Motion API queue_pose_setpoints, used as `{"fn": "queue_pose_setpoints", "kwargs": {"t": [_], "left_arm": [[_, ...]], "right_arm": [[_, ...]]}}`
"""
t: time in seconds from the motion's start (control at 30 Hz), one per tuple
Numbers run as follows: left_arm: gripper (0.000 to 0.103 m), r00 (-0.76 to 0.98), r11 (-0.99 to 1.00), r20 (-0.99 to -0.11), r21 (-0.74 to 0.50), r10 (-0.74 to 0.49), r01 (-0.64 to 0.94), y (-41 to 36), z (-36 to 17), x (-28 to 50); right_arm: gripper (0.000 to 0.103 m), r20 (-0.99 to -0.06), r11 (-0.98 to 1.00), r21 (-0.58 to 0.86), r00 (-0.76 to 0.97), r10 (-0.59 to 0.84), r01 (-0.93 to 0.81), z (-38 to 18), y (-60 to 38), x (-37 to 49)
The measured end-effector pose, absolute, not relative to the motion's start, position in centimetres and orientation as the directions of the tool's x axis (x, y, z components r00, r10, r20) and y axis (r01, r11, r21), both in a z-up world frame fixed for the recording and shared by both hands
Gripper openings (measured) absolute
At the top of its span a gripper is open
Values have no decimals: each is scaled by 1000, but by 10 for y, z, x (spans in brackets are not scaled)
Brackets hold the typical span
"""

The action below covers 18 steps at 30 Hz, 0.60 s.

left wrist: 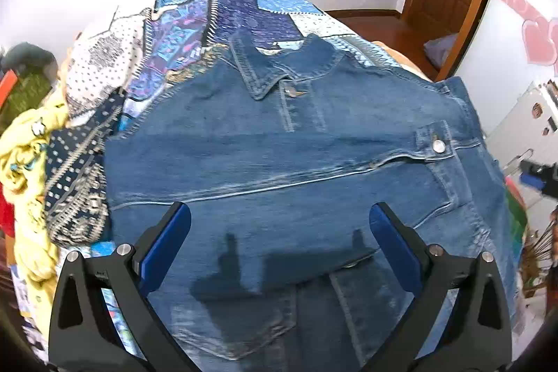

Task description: Fold large clothes

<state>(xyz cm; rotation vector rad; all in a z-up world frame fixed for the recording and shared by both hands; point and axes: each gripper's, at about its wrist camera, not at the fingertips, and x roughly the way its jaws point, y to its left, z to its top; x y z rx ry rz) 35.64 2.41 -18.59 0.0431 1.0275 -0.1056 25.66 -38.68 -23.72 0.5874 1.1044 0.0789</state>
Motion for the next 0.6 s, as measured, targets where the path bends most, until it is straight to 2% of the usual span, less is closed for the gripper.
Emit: {"fn": "queue_pose_setpoints", "kwargs": {"t": [0.1,0.23,0.4,0.5,0.57,0.6], "left_arm": [[103,504,991,-859,-33,-93,126,14,-196,354],[103,503,989,-863,36,-41,143,6,-206,347],[103,488,992,-872,25,-38,122,19,-211,345],[103,485,995,-874,32,-19,97,27,-213,345],[103,481,996,-876,22,-21,84,32,-214,345],[103,480,997,-877,16,-23,78,34,-214,344]], "right_arm": [[82,-811,802,535,427,400,266,-259,-396,265],[82,-778,727,608,421,465,319,-285,-406,281],[84,-780,715,604,442,442,351,-298,-410,304],[84,-815,760,542,443,373,359,-298,-403,316],[80,-831,788,500,455,319,360,-294,-398,318],[71,-834,802,480,467,293,355,-290,-396,318]]}}
